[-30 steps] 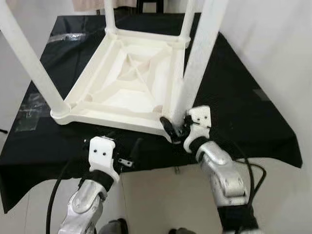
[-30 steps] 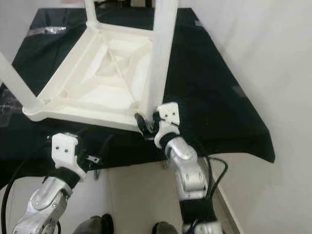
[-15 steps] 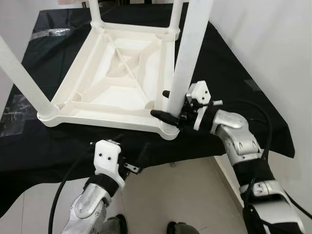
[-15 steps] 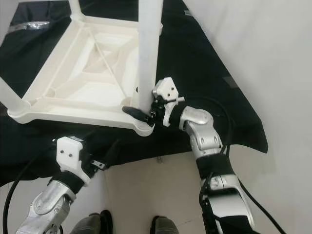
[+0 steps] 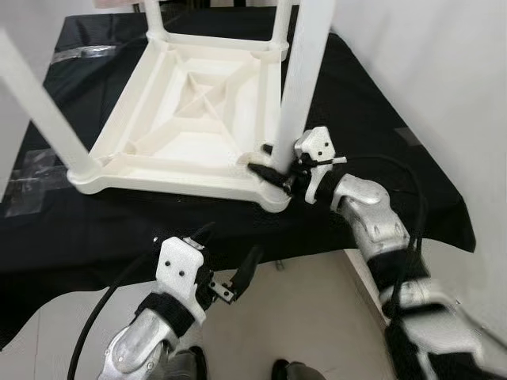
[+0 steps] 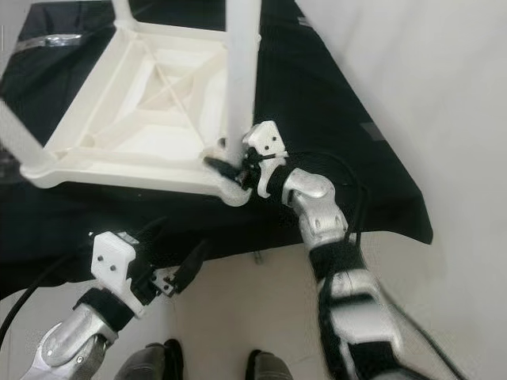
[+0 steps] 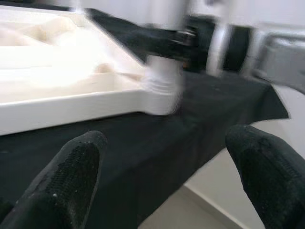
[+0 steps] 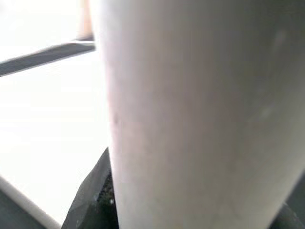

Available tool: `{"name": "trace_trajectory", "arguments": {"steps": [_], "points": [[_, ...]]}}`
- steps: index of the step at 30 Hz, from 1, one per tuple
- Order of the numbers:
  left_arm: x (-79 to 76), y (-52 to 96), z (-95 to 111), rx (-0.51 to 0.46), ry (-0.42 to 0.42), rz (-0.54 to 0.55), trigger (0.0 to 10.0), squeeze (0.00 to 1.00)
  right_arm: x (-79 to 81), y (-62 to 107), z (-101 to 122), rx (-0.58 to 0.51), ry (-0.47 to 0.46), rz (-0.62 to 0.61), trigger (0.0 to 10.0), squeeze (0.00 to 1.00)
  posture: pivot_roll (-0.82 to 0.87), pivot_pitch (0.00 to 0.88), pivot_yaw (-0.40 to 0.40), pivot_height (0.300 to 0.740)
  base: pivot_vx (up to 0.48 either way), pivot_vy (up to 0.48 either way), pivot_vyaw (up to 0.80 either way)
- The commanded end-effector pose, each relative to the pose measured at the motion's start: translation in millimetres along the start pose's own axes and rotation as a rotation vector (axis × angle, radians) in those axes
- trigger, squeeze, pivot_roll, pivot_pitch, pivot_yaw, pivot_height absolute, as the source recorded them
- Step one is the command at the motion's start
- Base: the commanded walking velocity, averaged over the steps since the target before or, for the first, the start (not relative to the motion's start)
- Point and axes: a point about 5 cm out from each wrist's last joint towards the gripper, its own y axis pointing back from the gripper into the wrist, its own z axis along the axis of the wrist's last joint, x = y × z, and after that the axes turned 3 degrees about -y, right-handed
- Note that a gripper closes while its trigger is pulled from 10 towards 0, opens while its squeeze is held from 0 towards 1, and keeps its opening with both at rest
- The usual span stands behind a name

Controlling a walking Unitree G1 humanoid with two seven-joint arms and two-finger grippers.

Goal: Building children table

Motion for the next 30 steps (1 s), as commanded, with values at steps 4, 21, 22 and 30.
{"name": "trace_trajectory", "arguments": {"steps": [4,21,22,30], "points": [[6.7,5.2,-2,0.027,-0.010,0.031,10.0,0.00,14.3,32.4,-49,0.283,-0.045,-0.062,0.0,0.00,0.09,0.253,-0.087,0.740,0.000,0.000,0.00],[7.3,0.1,-1,0.025,-0.031,0.032,10.0,0.00,14.6,-17.1,29,-0.054,-0.019,0.547,10.0,0.00,0.11,0.251,-0.082,0.740,0.000,0.000,0.00],[6.9,-0.1,-1,0.025,-0.032,0.031,10.0,0.00,9.8,-18.5,32,-0.060,0.018,0.579,10.0,0.00,0.11,0.251,-0.082,0.740,0.000,0.000,0.00],[2.3,-1.0,-1,0.031,-0.041,0.011,10.0,0.00,1.0,-31.9,49,-0.065,0.055,0.817,10.0,0.00,0.12,0.251,-0.087,0.740,0.000,0.000,0.00]]}}
